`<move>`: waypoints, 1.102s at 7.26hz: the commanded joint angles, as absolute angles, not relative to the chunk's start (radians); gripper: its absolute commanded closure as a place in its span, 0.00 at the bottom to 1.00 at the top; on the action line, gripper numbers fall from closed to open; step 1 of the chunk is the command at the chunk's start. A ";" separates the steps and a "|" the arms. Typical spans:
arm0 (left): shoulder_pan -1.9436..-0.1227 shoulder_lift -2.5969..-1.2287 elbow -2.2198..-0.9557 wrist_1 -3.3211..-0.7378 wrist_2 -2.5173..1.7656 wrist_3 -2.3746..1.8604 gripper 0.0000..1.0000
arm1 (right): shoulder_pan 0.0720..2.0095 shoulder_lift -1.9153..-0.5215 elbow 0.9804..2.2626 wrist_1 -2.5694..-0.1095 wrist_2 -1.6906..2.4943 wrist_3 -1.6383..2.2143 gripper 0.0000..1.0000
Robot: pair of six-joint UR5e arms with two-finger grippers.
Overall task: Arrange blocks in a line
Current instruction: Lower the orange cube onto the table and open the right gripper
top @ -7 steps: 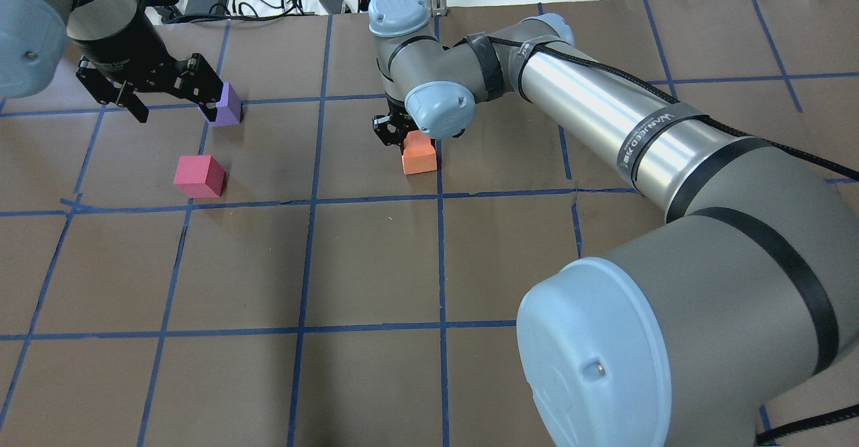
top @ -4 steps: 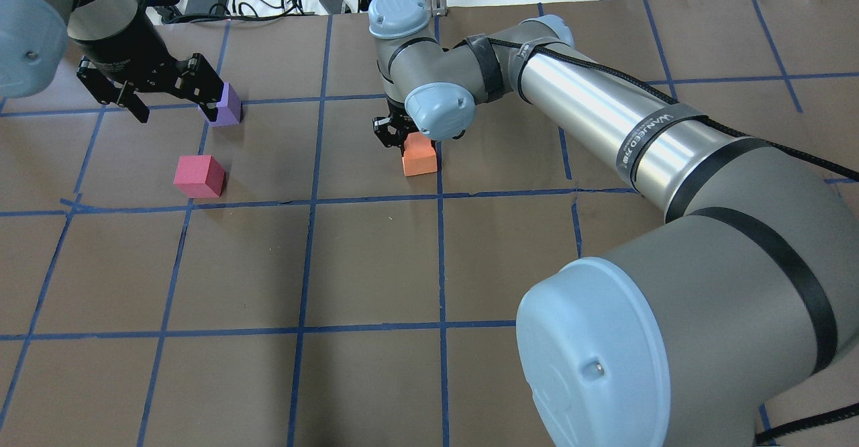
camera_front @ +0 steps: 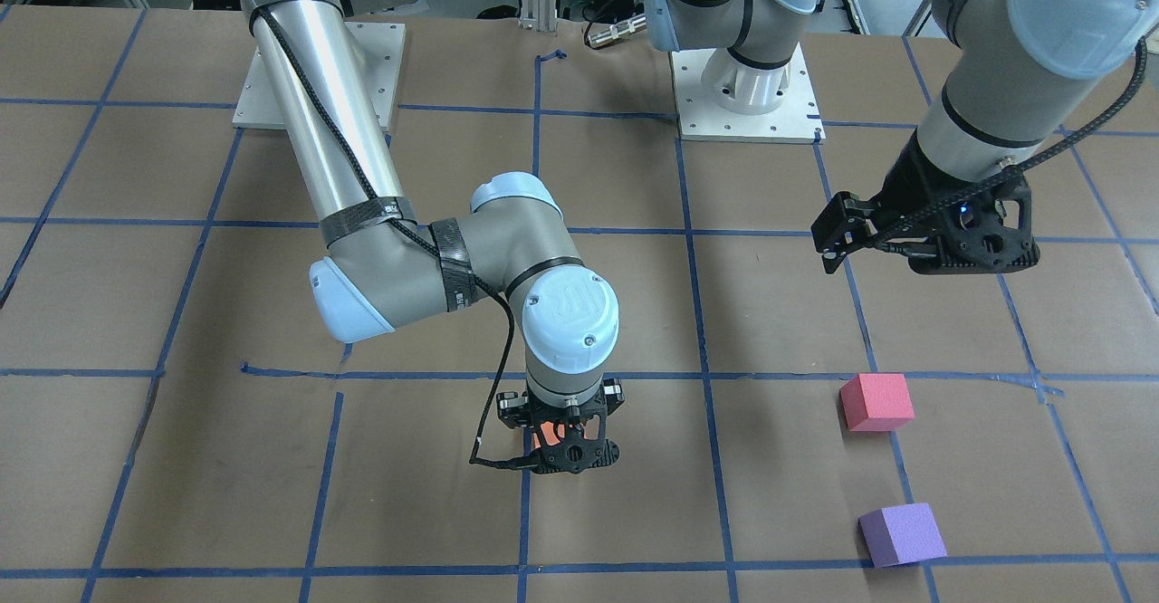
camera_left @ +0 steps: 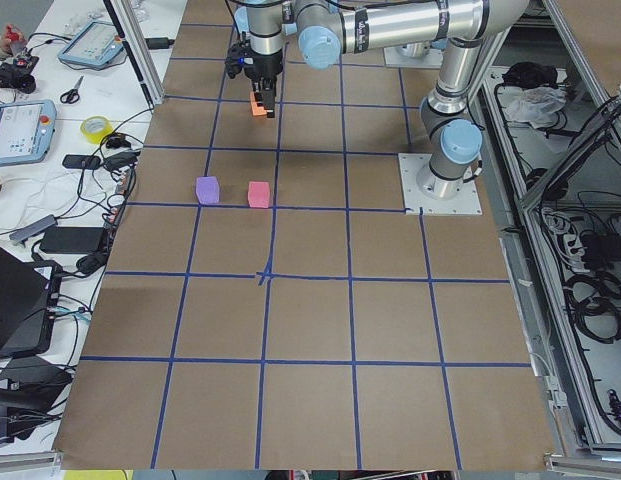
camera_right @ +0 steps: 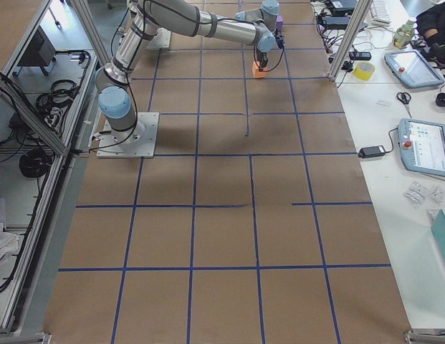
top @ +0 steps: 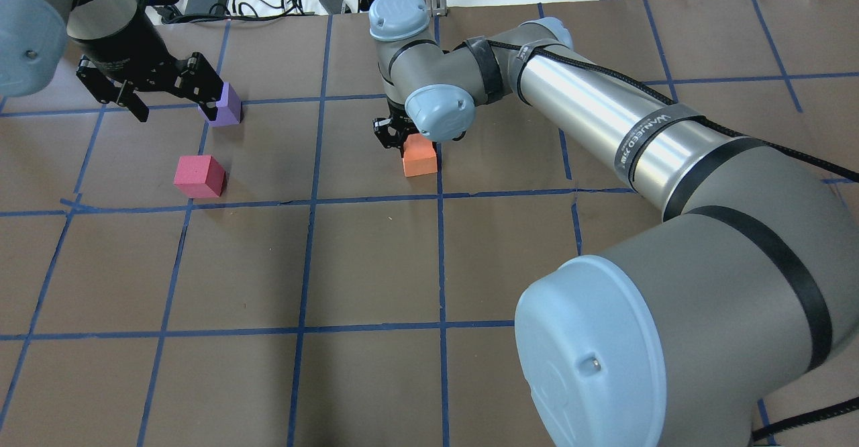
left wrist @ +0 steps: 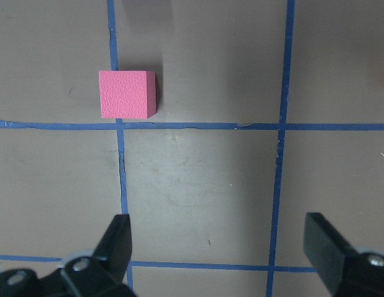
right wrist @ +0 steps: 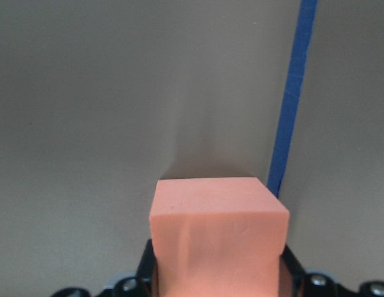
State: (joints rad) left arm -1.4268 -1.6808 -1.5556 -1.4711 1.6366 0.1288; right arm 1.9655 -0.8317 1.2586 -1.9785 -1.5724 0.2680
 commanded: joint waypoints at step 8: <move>-1.485 -1.732 -1.554 -1.393 1.628 0.095 0.00 | 1.719 -1.288 1.369 -1.636 -1.572 0.245 0.00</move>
